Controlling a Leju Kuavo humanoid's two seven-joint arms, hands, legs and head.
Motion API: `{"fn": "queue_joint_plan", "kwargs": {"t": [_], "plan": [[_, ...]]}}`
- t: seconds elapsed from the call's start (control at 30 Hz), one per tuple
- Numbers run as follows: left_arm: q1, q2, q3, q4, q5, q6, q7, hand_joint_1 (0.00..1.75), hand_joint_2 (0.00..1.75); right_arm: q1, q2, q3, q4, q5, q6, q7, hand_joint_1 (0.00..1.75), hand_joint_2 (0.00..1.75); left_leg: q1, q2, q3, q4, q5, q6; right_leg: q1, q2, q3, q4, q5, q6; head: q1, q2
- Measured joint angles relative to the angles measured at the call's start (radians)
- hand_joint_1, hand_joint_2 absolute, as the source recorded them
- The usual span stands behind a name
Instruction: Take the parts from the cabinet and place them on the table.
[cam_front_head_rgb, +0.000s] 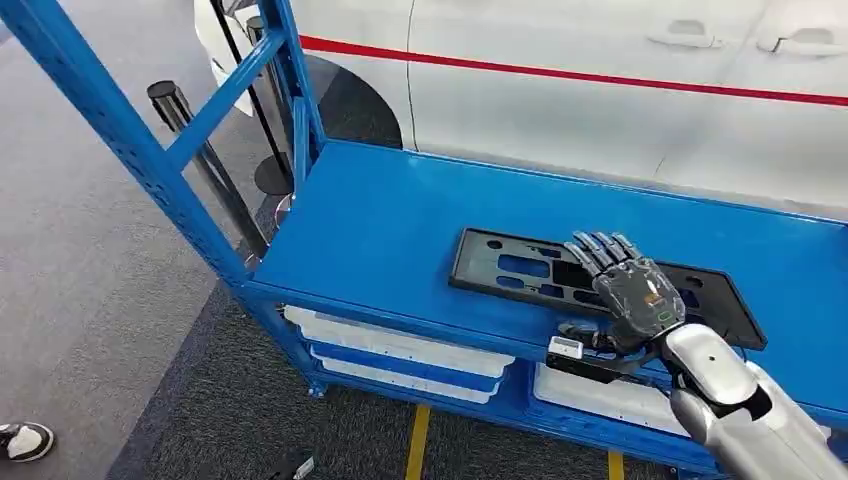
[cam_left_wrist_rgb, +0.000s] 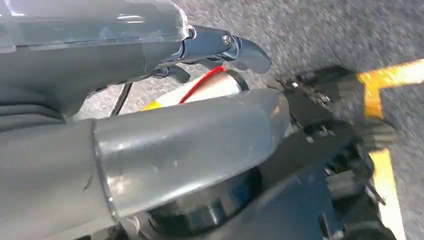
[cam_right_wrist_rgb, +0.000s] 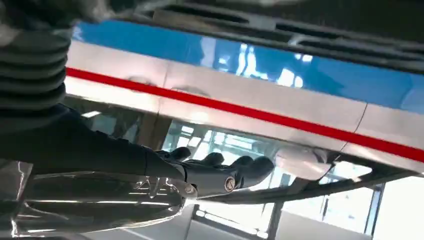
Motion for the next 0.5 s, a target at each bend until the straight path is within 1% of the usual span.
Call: {"fn": "queue_joint_plan", "kwargs": {"t": [0.03,0.13,0.23,0.4,0.5], "plan": [[-0.002,0.000,0.000,0.000,0.000,0.000,-0.002,0.00,0.00,0.002,0.004,0.000,0.007,0.000,0.008,0.000,0.00,1.75,0.000,0.000,0.006,-0.009,-0.007,-0.001,0.000,0.000,0.000,0.000,-0.003,-0.002,0.000,0.000],[-0.001,0.000,0.000,0.000,0.002,0.001,-0.008,0.00,0.00,0.006,0.023,0.001,0.034,0.000,0.008,0.005,0.00,1.75,0.000,0.000,0.010,-0.014,-0.008,-0.001,0.001,0.000,0.002,0.001,-0.006,-0.005,0.000,0.000],[-0.002,0.001,0.000,0.000,0.003,0.001,-0.016,0.00,0.00,0.009,0.042,0.004,0.064,0.008,0.009,0.008,0.00,1.75,0.000,0.000,0.010,-0.016,-0.007,-0.002,0.001,-0.001,0.002,0.003,-0.006,-0.006,0.000,0.000],[-0.002,0.000,0.000,0.000,0.003,0.001,-0.017,0.00,0.00,0.009,0.043,0.005,0.065,0.008,0.009,0.008,0.00,1.75,0.000,0.000,0.011,-0.016,-0.007,-0.003,0.001,-0.001,0.002,0.003,-0.006,-0.006,0.000,0.000],[-0.001,0.000,0.000,0.000,0.004,0.001,-0.018,0.00,0.00,0.008,0.064,0.008,0.093,0.010,0.014,0.008,0.00,1.75,0.001,0.000,0.011,-0.016,-0.006,-0.007,0.000,-0.001,0.004,0.003,-0.006,-0.006,0.000,0.000]]}}
